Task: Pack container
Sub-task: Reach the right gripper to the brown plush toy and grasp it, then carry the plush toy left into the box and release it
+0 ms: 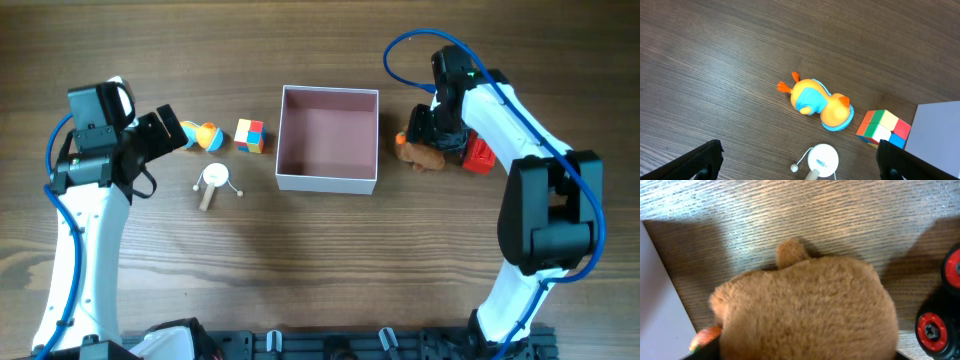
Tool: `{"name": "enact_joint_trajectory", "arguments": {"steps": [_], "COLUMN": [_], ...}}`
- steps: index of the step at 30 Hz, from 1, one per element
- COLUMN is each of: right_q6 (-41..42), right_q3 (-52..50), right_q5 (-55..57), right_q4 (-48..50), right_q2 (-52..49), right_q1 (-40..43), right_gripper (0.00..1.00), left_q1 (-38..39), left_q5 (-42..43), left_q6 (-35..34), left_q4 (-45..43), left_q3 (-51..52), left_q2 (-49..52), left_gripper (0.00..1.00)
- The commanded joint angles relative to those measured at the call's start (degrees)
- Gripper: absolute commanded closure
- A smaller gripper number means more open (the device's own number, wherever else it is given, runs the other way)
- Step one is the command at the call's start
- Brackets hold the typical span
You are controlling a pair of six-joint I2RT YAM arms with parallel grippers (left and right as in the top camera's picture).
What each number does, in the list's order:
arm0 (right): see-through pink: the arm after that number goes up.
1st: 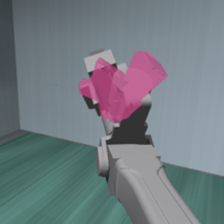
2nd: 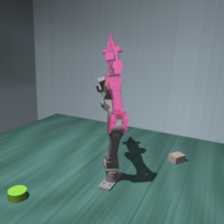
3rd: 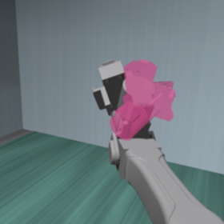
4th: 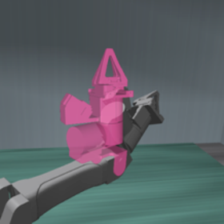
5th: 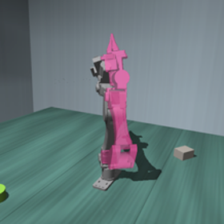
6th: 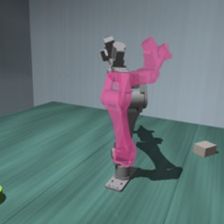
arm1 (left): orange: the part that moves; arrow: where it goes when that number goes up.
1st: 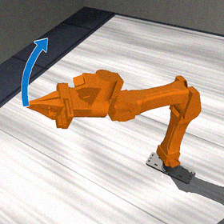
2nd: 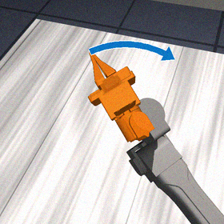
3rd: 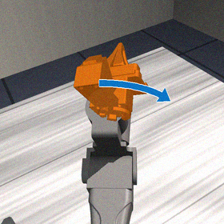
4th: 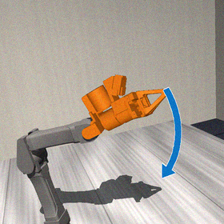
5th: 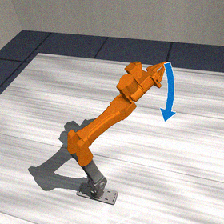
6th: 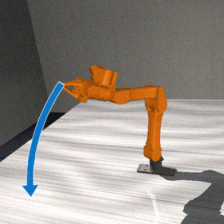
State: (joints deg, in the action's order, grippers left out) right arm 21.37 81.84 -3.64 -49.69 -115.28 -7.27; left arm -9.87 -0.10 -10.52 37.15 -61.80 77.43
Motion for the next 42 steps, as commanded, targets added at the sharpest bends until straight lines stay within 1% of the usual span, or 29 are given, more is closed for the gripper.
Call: {"name": "enact_joint_trajectory", "arguments": {"steps": [1, 3, 5, 6, 7, 8, 13, 17, 18, 20, 22, 24, 28, 32, 36, 42], "right_q6": [-0.31, -0.31, -0.33, -0.31, -0.17, -0.11, 0.26, 1.79, 3.08, 5.03, 6.56, 10.16, 12.07, 12.00, 11.74, 10.45], "right_q3": [-2.62, -2.60, -2.36, -2.03, -1.64, -0.98, 2.49, 6.08, 6.97, 7.65, 7.85, 7.82, 7.72, 7.72, 7.74, 7.74], "right_q5": [-0.35, -0.26, -0.22, -0.24, -0.24, -0.28, -0.35, -1.81, -2.43, -2.40, -2.16, 0.15, 6.32, 6.71, 6.62, 6.67], "right_q4": [-0.55, -1.07, -1.55, -1.88, -2.23, -2.82, -5.77, -8.46, -8.37, -7.39, -5.27, -3.32, 1.36, 6.03, 9.68, 13.64], "right_q2": [-1.51, -1.01, 0.24, 1.18, 2.32, 4.11, 12.87, 21.07, 23.96, 26.67, 28.59, 28.87, 25.62, 19.23, 11.28, 3.13], "right_q1": [0.07, 0.07, 0.07, 0.07, 0.07, 0.04, -0.63, -3.67, -5.70, -8.68, -12.55, -16.55, -23.43, -27.08, -27.65, -27.65], "right_gripper": [0.59, 0.64, 0.74, 0.83, 0.88, 0.95, 0.96, 0.96, 0.96, 0.96, 0.96, 0.96, 0.96, 0.96, 0.96, 0.92], "left_q1": [-0.26, -0.26, -0.26, -0.26, -0.26, -0.26, -0.26, -0.26, -0.26, -0.26, -0.26, -0.26, -0.26, -0.26, -0.26, -0.26], "left_q5": [0.70, 0.70, 0.70, 0.70, 0.70, 0.70, 0.70, 0.70, 0.70, 0.70, 0.70, 0.70, 0.70, 0.70, 0.70, 0.70], "left_q6": [0.90, 0.90, 0.90, 0.90, 0.90, 0.90, 0.90, 0.90, 0.90, 0.90, 0.90, 0.90, 0.90, 0.90, 0.90, 0.90], "left_q4": [0.00, -0.02, -0.02, -0.02, 0.00, -0.02, -0.02, 0.00, -0.02, -0.02, -0.02, 0.00, -0.02, 0.00, -0.02, -0.02], "left_q3": [-1.22, -1.22, -1.22, -1.22, -1.22, -1.22, -1.22, -1.22, -1.22, -1.22, -1.22, -1.22, -1.22, -1.22, -1.22, -1.22], "left_q2": [0.22, 0.22, 0.22, 0.22, 0.22, 0.22, 0.22, 0.22, 0.22, 0.22, 0.22, 0.22, 0.22, 0.22, 0.22, 0.22], "left_gripper": [0.00, 0.00, 0.00, 0.00, 0.00, 0.00, 0.00, 0.00, 0.00, 0.00, 0.00, 0.00, 0.00, 0.00, 0.00, 0.00]}}
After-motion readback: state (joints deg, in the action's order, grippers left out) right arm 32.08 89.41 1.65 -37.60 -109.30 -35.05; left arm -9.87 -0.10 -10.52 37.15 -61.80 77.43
